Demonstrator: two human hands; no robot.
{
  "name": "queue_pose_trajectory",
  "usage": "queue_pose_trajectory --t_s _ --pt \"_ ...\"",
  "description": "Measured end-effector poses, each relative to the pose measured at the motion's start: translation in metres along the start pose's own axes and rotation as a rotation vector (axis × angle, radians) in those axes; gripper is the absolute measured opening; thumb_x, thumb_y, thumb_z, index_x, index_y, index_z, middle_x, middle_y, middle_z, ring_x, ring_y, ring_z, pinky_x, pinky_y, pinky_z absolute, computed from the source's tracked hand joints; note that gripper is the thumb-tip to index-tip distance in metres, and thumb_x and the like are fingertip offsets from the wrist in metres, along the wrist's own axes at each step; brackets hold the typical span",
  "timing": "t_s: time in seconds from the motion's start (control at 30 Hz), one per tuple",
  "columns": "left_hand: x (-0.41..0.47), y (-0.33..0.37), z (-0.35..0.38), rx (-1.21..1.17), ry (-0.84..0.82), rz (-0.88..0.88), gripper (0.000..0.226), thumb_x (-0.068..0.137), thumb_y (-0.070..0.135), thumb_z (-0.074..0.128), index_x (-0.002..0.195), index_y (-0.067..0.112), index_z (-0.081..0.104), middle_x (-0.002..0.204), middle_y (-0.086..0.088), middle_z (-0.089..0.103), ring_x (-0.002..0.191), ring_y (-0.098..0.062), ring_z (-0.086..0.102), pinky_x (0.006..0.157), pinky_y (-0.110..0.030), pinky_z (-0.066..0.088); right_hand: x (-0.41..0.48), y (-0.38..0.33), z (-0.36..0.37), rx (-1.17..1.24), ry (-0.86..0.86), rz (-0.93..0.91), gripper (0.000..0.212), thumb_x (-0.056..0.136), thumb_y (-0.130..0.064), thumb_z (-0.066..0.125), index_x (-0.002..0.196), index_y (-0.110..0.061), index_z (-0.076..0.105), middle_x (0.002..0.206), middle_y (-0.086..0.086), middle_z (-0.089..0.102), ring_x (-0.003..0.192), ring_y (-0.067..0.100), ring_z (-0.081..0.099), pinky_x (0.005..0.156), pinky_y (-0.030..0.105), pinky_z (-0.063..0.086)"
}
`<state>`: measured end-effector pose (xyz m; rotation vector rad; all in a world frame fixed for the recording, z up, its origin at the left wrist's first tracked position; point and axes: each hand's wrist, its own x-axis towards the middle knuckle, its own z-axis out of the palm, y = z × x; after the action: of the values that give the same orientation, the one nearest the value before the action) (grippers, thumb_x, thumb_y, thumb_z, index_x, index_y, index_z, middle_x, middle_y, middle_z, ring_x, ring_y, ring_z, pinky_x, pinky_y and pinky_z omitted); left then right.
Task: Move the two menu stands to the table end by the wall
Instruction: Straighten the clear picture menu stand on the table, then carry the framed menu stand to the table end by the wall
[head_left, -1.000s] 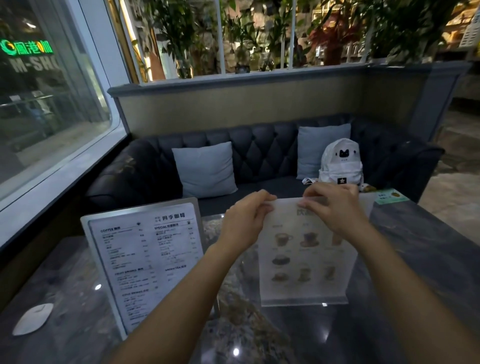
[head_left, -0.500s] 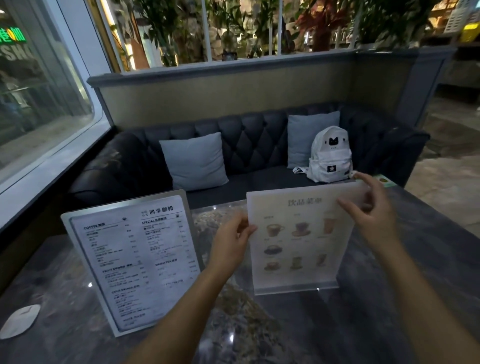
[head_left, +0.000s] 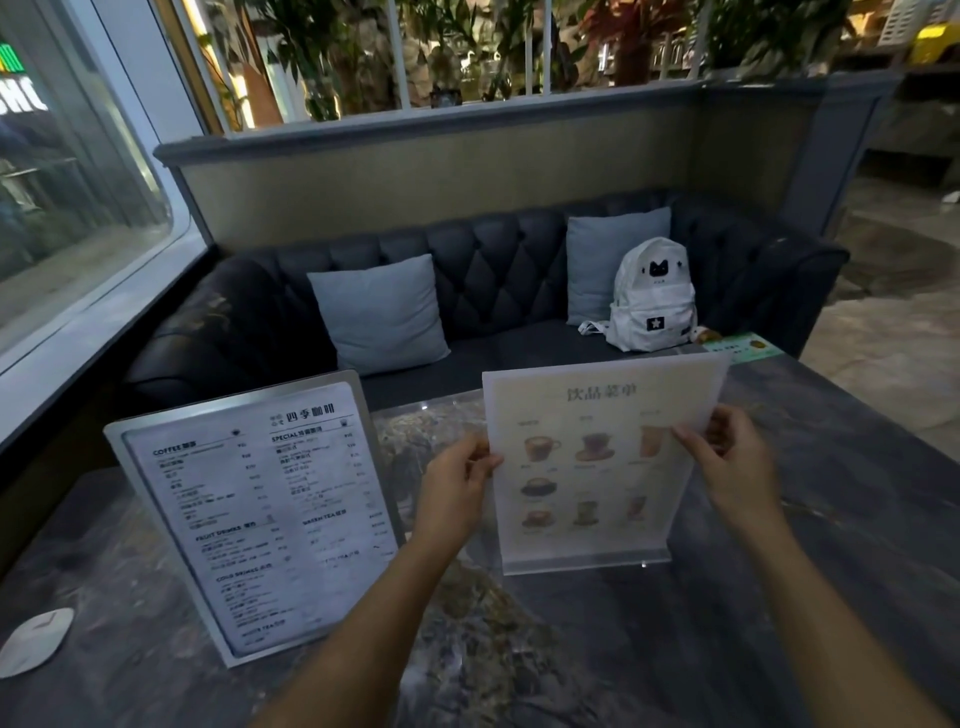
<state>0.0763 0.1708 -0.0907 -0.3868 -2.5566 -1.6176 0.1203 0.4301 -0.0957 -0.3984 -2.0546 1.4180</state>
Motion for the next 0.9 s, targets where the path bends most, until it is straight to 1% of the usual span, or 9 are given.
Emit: queue_pose_trajectory --t_s 0.1,0.17,0.23,0.37,0.47,0.57,0.7,0.83,0.9 --pt "0.001 -0.002 -0.003 0.021 -0.016 0.009 0.008 0.087 0.016 0.057 0.093 0.013 0.063 0.089 -0.005 0.068 0.083 -0.020 0.062 0.078 -0.039 0.054 -0.002 -0.003 0.000 -0.024 -0.004 0.010 0.028 0.079 -0.019 0.068 0.102 -0.017 0.053 0.095 0.004 0.060 0.081 0.019 0.057 0.070 0.033 0.047" --pt "0.001 -0.002 -0.007 0.036 0.002 0.034 0.013 0.086 0.017 0.059 0.100 0.019 0.059 0.084 0.004 0.064 0.079 -0.011 0.061 0.069 -0.018 0.051 -0.003 -0.011 -0.001 -0.069 0.023 -0.022 0.036 0.079 -0.023 0.067 0.111 -0.014 0.052 0.106 0.009 0.060 0.092 0.024 0.056 0.077 0.039 0.047" --pt "0.002 0.001 -0.014 0.034 0.035 0.065 0.021 0.085 0.020 0.060 0.105 0.025 0.054 0.082 0.011 0.061 0.076 -0.002 0.059 0.064 -0.008 0.047 -0.002 -0.025 -0.002 -0.117 0.076 -0.099 0.045 0.080 -0.026 0.066 0.119 -0.013 0.048 0.117 0.013 0.056 0.102 0.026 0.053 0.083 0.042 0.046" --pt "0.004 0.013 -0.036 0.091 0.090 0.159 0.021 0.085 0.027 0.059 0.106 0.030 0.054 0.083 0.013 0.060 0.080 0.001 0.059 0.069 -0.016 0.048 -0.001 -0.062 -0.003 -0.288 0.212 -0.294 0.056 0.083 -0.032 0.060 0.130 -0.014 0.037 0.132 0.015 0.046 0.120 0.029 0.043 0.101 0.052 0.038" --pt "0.005 0.020 -0.060 0.190 0.160 0.233 0.019 0.085 0.029 0.059 0.104 0.026 0.058 0.092 0.011 0.062 0.085 0.003 0.056 0.074 -0.020 0.047 -0.002 -0.090 0.004 -0.347 0.266 -0.412 0.060 0.085 -0.032 0.058 0.135 -0.014 0.031 0.138 0.017 0.042 0.125 0.030 0.038 0.103 0.050 0.034" --pt "0.002 0.027 -0.088 0.310 0.270 0.314 0.024 0.085 0.027 0.060 0.107 0.019 0.059 0.101 0.005 0.063 0.091 -0.004 0.055 0.077 -0.021 0.042 -0.007 -0.110 0.021 -0.411 0.191 -0.509 0.059 0.084 -0.034 0.055 0.133 -0.007 0.037 0.135 0.021 0.046 0.124 0.036 0.042 0.101 0.054 0.034" --pt "-0.004 0.033 -0.135 0.564 0.414 0.433 0.026 0.085 0.027 0.060 0.103 0.009 0.063 0.098 -0.011 0.067 0.091 -0.024 0.060 0.083 -0.037 0.047 -0.021 -0.133 0.060 -0.420 0.071 -0.637 0.055 0.082 -0.029 0.061 0.128 -0.002 0.046 0.131 0.023 0.050 0.120 0.036 0.046 0.098 0.053 0.037" --pt "-0.008 0.020 -0.183 0.723 0.548 0.365 0.029 0.083 0.025 0.064 0.105 0.006 0.064 0.111 -0.016 0.064 0.107 -0.031 0.057 0.103 -0.051 0.040 -0.038 -0.157 0.108 -0.376 -0.080 -0.716 0.052 0.082 -0.031 0.058 0.125 -0.004 0.050 0.129 0.020 0.053 0.115 0.035 0.051 0.095 0.050 0.040" --pt "-0.011 0.010 -0.205 0.739 0.589 0.302 0.032 0.082 0.025 0.065 0.107 0.006 0.064 0.117 -0.018 0.062 0.112 -0.032 0.054 0.102 -0.054 0.039 -0.044 -0.164 0.132 -0.390 -0.139 -0.752 0.049 0.081 -0.028 0.062 0.122 -0.001 0.054 0.127 0.022 0.055 0.112 0.037 0.055 0.091 0.048 0.042"
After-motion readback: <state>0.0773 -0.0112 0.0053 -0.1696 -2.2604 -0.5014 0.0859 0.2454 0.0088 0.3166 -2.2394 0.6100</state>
